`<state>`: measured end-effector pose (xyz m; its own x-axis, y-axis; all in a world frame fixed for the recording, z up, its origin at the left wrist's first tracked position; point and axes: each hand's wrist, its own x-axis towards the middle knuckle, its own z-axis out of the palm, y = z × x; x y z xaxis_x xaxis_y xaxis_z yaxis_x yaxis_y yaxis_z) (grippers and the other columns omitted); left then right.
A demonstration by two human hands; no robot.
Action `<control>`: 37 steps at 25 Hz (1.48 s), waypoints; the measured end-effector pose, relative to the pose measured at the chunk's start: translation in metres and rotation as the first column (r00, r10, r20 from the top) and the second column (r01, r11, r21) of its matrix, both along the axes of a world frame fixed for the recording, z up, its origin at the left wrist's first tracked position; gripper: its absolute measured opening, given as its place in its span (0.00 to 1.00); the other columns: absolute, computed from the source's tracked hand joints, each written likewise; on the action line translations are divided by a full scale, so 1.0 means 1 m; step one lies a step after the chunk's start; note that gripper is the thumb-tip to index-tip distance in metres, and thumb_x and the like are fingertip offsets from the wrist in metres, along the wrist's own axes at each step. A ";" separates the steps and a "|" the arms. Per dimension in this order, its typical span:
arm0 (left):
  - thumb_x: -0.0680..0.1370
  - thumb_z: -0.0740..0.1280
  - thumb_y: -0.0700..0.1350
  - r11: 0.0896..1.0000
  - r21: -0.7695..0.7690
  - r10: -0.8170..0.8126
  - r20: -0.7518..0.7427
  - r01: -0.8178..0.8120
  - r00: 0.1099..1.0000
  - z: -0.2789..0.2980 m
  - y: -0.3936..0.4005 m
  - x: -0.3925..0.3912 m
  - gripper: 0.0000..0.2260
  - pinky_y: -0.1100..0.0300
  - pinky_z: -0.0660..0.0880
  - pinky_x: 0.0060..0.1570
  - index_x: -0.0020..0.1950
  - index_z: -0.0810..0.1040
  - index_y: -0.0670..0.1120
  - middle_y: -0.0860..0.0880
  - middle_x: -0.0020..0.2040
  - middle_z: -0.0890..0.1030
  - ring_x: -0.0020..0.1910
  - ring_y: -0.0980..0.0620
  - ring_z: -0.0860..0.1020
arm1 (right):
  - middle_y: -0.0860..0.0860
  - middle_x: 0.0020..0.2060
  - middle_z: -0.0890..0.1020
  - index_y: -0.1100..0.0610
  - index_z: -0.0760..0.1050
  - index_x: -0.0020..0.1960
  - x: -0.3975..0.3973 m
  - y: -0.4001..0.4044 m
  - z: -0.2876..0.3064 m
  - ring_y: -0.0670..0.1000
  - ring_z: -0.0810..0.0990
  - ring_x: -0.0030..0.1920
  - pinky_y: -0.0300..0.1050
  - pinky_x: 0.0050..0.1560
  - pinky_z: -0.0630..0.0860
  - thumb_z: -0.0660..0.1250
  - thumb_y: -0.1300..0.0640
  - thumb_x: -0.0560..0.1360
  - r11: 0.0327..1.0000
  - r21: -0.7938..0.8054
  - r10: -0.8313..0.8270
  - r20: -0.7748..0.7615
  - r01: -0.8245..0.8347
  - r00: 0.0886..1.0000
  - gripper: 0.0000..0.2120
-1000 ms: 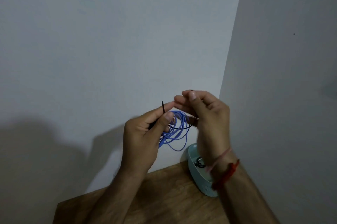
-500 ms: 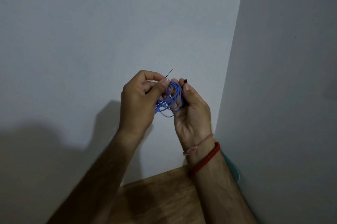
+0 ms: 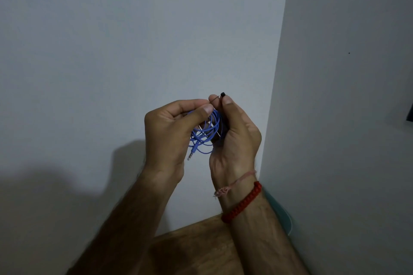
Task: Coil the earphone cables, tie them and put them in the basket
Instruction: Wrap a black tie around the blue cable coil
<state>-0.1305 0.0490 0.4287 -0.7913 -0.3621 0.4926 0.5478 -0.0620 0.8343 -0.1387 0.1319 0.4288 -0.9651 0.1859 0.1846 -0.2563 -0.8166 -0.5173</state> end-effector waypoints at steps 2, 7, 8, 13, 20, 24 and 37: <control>0.74 0.76 0.37 1.000 0.003 -0.004 0.005 0.004 1.000 0.004 0.001 0.000 0.04 0.54 0.85 0.47 0.46 0.88 0.44 0.45 0.41 0.89 0.42 0.45 0.87 | 0.59 0.41 0.87 0.66 0.83 0.49 0.002 0.000 0.002 0.53 0.86 0.40 0.47 0.47 0.83 0.70 0.66 0.76 1.000 -0.014 0.003 -0.013 -0.004 1.000 0.05; 0.72 0.77 0.35 1.000 -0.009 -0.004 -0.004 0.004 1.000 0.010 0.007 0.003 0.04 0.63 0.81 0.40 0.45 0.88 0.43 0.46 0.38 0.88 0.37 0.51 0.87 | 0.60 0.42 0.87 0.65 0.84 0.47 0.007 0.005 0.005 0.54 0.86 0.40 0.44 0.43 0.85 0.69 0.67 0.76 0.998 -0.047 0.045 -0.029 -0.047 0.999 0.04; 0.72 0.77 0.35 1.000 -0.009 -0.002 -0.007 0.002 1.000 0.010 0.008 0.003 0.04 0.64 0.81 0.40 0.45 0.88 0.43 0.46 0.38 0.88 0.37 0.51 0.87 | 0.60 0.42 0.87 0.65 0.84 0.47 0.007 0.006 0.006 0.54 0.86 0.40 0.44 0.44 0.85 0.69 0.67 0.76 0.998 -0.046 0.050 -0.032 -0.052 0.998 0.05; 0.73 0.76 0.36 1.000 -0.024 -0.014 0.012 0.014 1.000 0.012 0.012 0.006 0.04 0.64 0.81 0.40 0.45 0.88 0.43 0.47 0.38 0.89 0.37 0.51 0.87 | 0.59 0.42 0.87 0.63 0.85 0.45 0.009 0.012 0.008 0.54 0.87 0.40 0.44 0.42 0.85 0.70 0.65 0.75 0.999 -0.028 0.034 -0.029 -0.034 0.999 0.05; 0.73 0.77 0.36 1.000 -0.015 -0.024 0.043 0.025 0.999 0.015 0.020 0.010 0.03 0.63 0.81 0.39 0.43 0.88 0.44 0.47 0.37 0.88 0.36 0.52 0.85 | 0.58 0.41 0.87 0.63 0.84 0.47 0.008 0.018 0.007 0.54 0.86 0.39 0.45 0.40 0.84 0.70 0.65 0.75 0.998 -0.047 0.032 -0.029 -0.033 0.999 0.04; 0.73 0.76 0.36 1.000 -0.027 -0.005 0.039 0.006 0.999 0.018 0.023 0.012 0.03 0.65 0.81 0.38 0.44 0.88 0.42 0.47 0.36 0.88 0.34 0.53 0.85 | 0.59 0.41 0.87 0.63 0.84 0.47 0.008 0.020 0.006 0.54 0.87 0.40 0.45 0.42 0.84 0.70 0.66 0.75 0.999 -0.037 0.026 -0.039 -0.028 0.999 0.04; 0.73 0.76 0.35 0.999 0.047 -0.004 -0.003 0.004 1.000 0.019 0.025 0.017 0.04 0.64 0.82 0.40 0.43 0.88 0.43 0.48 0.38 0.89 0.38 0.52 0.87 | 0.59 0.41 0.87 0.64 0.83 0.47 0.008 0.020 0.011 0.54 0.86 0.39 0.46 0.39 0.84 0.69 0.65 0.76 0.993 -0.044 0.105 -0.056 -0.108 0.993 0.04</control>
